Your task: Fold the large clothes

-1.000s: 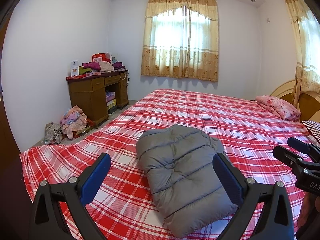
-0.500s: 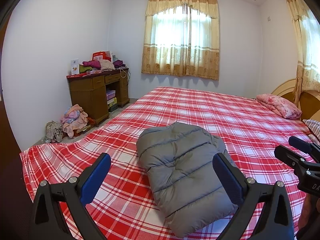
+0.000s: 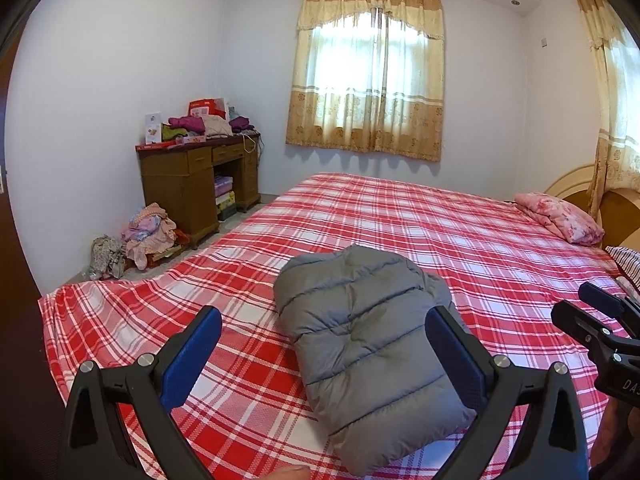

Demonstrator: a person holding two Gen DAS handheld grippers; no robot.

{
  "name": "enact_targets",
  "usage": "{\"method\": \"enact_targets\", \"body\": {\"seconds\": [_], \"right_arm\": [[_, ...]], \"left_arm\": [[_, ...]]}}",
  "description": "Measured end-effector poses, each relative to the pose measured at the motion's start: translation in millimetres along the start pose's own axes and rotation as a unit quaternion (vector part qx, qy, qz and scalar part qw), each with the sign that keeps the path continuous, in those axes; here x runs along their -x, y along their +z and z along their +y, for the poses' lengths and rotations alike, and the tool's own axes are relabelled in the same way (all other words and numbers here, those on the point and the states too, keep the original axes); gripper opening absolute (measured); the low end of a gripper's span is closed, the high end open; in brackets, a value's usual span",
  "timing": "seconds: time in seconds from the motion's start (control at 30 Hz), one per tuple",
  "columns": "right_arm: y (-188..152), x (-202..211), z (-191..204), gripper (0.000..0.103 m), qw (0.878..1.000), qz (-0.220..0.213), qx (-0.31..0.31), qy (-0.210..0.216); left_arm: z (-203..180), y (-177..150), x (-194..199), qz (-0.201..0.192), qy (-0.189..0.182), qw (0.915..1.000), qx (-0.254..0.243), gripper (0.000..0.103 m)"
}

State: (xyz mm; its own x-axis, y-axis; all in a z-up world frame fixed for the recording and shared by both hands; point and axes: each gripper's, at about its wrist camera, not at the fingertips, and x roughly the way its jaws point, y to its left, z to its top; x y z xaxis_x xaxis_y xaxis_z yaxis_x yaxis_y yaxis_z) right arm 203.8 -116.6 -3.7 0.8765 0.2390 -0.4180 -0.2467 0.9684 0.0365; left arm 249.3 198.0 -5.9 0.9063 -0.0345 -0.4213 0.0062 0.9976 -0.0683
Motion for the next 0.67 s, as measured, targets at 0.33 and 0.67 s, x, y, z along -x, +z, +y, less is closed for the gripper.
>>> {"method": "enact_targets", "body": {"seconds": [0.33,0.67], "right_arm": [[-3,-2,6,0.087,1.000,0.004,0.005,0.009],[-7,-4,6,0.087,1.000,0.010,0.006,0.014]], "left_arm": [[-7,-1,-1,-0.005,0.008,0.9998,-0.019,0.102],[-12,-4,-3,-0.007,0.012,0.9994,-0.031,0.102]]}}
